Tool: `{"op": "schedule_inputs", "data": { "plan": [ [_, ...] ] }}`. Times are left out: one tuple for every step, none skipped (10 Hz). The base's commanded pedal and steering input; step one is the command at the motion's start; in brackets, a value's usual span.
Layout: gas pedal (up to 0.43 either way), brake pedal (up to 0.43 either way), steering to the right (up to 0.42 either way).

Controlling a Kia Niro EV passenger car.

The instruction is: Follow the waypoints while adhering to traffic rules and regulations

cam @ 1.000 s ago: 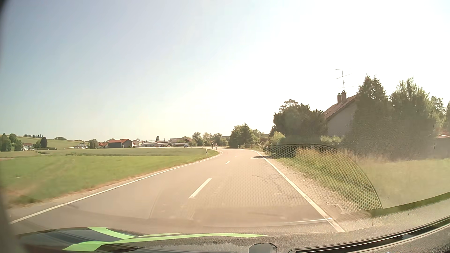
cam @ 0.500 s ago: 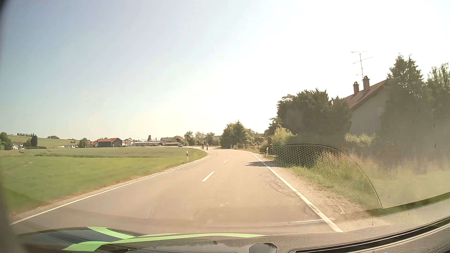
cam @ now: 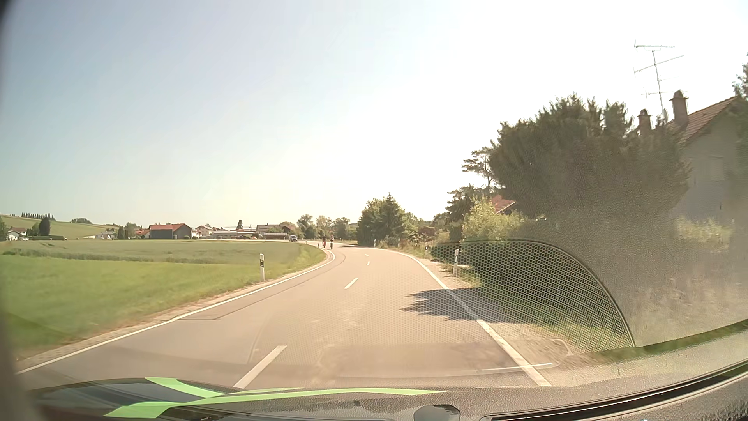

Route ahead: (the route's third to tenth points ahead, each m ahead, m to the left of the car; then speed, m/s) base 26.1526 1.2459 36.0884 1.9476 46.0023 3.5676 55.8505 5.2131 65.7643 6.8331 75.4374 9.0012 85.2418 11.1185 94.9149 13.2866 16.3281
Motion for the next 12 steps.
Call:
{"op": "schedule_inputs", "data": {
  "plan": [
    [0.079,0.0,-0.009],
    [0.079,0.0,-0.016],
    [0.079,0.0,-0.017],
    [0.087,0.0,-0.012],
    [0.13,0.0,-0.005],
    [0.13,0.0,-0.004],
    [0.13,0.0,-0.005],
    [0.13,0.0,-0.007],
    [0.13,0.0,-0.007],
    [0.138,0.0,-0.009],
    [0.138,0.0,-0.011],
    [0.138,0.0,-0.016]
  ]
}}
